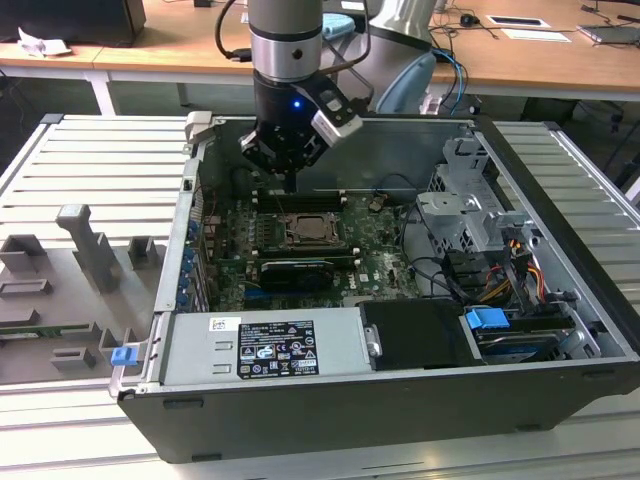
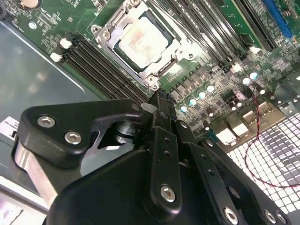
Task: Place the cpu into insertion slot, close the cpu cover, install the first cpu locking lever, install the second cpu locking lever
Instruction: 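Install the first cpu locking lever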
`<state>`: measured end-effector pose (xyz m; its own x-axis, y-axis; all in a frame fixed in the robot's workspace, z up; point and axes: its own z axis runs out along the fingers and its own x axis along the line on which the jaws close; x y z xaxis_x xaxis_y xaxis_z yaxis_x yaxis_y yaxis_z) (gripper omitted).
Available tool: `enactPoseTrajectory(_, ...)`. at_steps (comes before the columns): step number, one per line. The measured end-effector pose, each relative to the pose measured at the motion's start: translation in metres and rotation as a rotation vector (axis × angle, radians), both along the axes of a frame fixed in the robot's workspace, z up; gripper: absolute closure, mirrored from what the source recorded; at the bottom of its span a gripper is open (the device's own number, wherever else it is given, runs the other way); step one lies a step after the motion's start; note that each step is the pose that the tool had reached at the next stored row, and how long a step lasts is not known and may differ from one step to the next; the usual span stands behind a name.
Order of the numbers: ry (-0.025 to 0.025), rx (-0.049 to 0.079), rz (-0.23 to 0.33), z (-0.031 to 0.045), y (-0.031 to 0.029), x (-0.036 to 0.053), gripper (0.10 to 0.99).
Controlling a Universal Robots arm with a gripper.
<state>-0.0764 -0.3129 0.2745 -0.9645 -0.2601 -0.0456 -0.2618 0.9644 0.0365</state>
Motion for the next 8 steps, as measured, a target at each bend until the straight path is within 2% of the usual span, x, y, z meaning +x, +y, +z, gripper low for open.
enactPoseTrajectory(5,0.0001,0.000,0.000,0.0001,-0.0001,-0.0053,0.980)
enactPoseTrajectory(8,0.0001,0.000,0.000,-0.0001,0.0000,-0.0142,0.980)
